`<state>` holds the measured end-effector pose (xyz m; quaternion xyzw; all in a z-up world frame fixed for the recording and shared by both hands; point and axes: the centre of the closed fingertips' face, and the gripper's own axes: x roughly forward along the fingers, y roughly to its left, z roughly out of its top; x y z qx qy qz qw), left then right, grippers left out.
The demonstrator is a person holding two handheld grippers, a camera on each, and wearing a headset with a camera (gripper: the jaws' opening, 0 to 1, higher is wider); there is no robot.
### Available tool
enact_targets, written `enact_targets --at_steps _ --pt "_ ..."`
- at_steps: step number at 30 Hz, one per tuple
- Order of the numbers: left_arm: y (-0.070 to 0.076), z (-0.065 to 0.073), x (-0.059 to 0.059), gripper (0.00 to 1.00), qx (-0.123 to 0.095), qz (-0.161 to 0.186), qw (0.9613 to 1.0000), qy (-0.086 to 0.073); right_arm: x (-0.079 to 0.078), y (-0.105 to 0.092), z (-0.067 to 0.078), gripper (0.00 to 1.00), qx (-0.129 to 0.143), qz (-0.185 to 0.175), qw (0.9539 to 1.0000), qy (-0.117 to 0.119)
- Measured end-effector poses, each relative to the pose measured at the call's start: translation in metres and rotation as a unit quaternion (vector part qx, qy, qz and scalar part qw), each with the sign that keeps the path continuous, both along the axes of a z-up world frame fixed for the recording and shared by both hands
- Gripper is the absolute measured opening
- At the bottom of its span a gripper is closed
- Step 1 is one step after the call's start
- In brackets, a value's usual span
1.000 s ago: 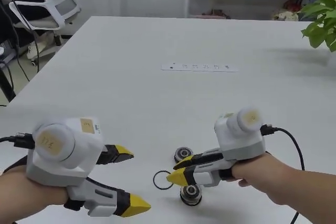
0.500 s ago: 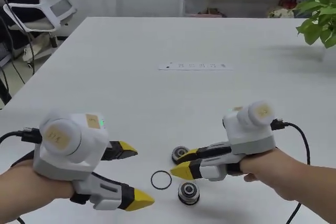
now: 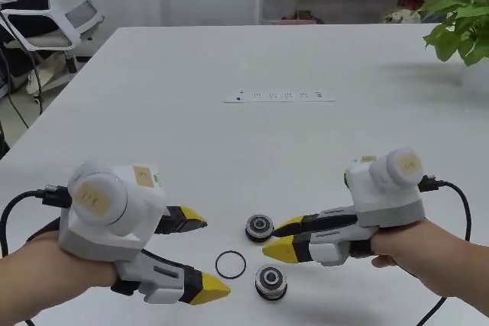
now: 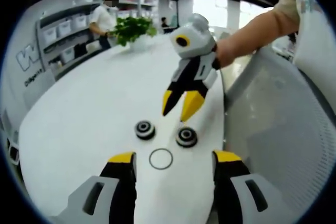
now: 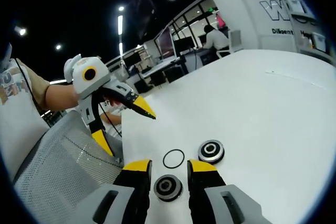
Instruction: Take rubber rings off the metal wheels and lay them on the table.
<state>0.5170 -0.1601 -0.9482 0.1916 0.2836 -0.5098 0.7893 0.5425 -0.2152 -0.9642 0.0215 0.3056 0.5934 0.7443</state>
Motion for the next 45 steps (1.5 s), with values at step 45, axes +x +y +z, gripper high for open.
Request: enact_targets --at_steps 45 --pt "-0.037 -0.032 0.004 0.43 0.007 -0.035 0.9989 0.031 -0.027 -0.022 -0.039 0.21 -0.057 0.062 0.9959 -0.033"
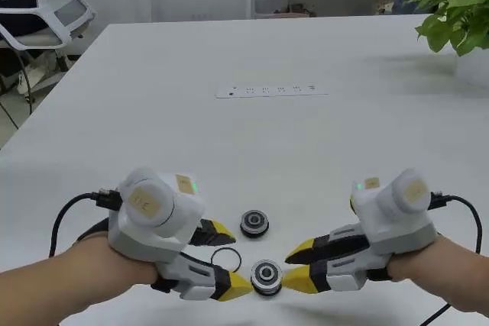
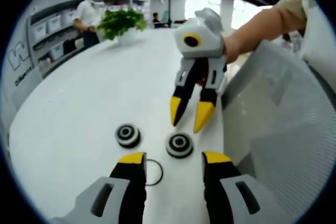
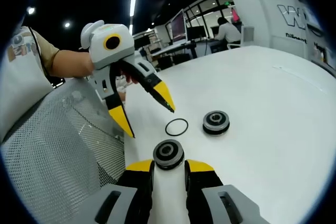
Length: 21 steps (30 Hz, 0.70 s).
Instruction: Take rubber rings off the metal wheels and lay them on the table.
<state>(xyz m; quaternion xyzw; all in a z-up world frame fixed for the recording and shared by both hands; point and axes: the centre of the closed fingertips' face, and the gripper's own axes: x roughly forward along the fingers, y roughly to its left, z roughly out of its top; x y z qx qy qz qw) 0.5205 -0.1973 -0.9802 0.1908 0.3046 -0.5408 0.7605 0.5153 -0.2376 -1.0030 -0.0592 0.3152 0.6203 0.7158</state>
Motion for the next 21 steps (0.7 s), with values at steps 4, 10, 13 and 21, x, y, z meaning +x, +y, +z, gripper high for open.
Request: enact_targets --at_steps 4,10,13,21 --pt "-0.001 -0.002 0.0 0.41 0.001 0.0 1.0 0.002 -0.001 0.001 -0.003 0.19 -0.009 0.01 0.9999 -0.008" --pt "-0.004 -0.004 -0.001 0.39 0.002 -0.002 1.0 0.004 -0.004 0.002 -0.007 0.17 -0.017 0.02 0.9996 -0.014" --pt "-0.007 -0.005 -0.001 0.38 0.002 -0.003 1.0 0.005 -0.005 0.002 -0.01 0.17 -0.022 0.024 0.9994 -0.015" --pt "-0.014 -0.01 -0.002 0.35 0.004 -0.012 0.9999 0.007 -0.006 0.003 -0.015 0.15 -0.034 0.033 0.9986 -0.023"
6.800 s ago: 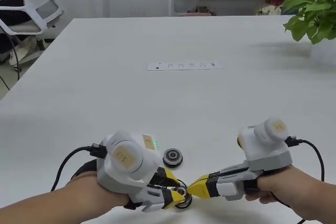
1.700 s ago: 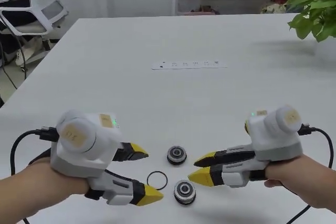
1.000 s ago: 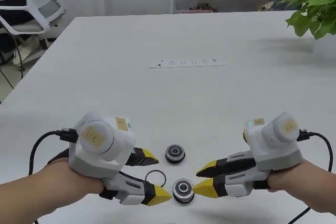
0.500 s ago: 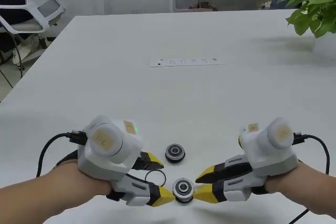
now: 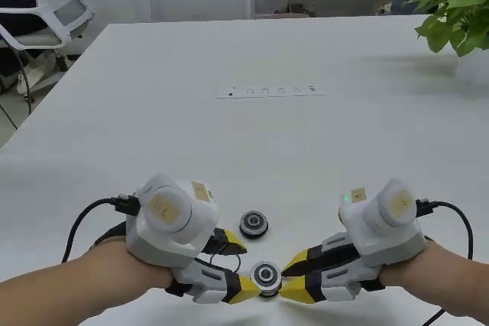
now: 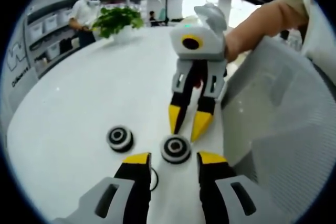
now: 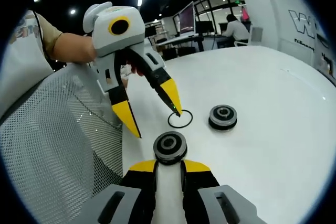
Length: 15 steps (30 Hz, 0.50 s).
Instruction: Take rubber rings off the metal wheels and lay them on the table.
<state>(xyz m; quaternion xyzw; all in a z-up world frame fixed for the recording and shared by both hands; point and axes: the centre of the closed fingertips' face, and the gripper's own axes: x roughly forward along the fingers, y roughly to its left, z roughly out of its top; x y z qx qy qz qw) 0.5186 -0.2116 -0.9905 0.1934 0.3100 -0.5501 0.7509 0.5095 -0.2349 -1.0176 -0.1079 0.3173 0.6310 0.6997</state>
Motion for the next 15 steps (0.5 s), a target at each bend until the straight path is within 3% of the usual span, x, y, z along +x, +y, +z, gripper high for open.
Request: enact_targets --at_steps 15 --pt "-0.0071 -0.0068 0.001 0.27 -0.004 0.0 1.0 0.005 0.001 0.0001 -0.003 0.12 -0.001 -0.003 1.0 -0.003"
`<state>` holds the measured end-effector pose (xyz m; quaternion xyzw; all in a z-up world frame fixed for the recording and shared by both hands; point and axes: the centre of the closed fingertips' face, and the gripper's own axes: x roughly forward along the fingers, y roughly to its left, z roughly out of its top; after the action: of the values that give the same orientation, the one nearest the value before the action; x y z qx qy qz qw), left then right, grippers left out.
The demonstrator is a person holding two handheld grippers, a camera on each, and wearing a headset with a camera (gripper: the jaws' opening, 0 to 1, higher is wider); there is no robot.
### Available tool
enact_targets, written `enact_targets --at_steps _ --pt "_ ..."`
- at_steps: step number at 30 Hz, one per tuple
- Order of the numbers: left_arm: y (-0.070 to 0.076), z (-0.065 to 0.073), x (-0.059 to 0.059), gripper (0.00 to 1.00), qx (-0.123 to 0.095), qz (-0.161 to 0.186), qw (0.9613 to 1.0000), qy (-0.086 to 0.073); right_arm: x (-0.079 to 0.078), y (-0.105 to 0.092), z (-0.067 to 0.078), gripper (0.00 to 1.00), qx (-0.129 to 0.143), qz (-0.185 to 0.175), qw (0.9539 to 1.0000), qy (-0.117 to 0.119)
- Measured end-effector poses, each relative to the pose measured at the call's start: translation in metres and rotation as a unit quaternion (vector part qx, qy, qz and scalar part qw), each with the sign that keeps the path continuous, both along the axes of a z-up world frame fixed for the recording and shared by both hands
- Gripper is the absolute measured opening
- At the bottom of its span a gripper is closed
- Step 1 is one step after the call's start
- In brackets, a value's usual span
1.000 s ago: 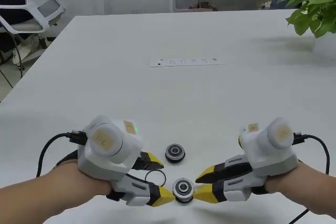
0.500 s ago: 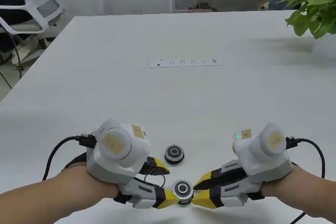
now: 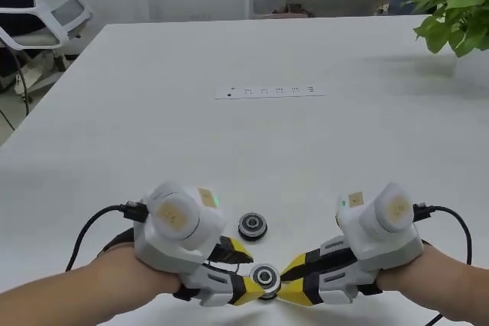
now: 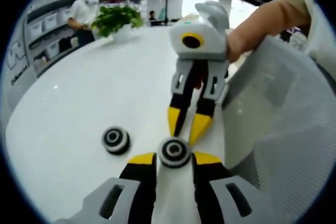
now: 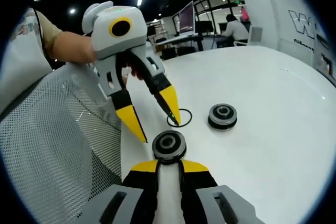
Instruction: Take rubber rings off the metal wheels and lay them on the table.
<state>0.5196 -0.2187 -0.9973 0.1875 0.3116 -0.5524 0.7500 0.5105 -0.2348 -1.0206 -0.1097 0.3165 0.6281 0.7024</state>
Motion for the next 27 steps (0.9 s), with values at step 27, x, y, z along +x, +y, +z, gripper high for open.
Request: enact_targets --at_steps 27 --pt "-0.0097 -0.0063 -0.0001 0.14 0.007 -0.006 0.9992 -0.04 0.0025 0.0016 0.0021 0.17 0.01 -0.007 0.9999 -0.007"
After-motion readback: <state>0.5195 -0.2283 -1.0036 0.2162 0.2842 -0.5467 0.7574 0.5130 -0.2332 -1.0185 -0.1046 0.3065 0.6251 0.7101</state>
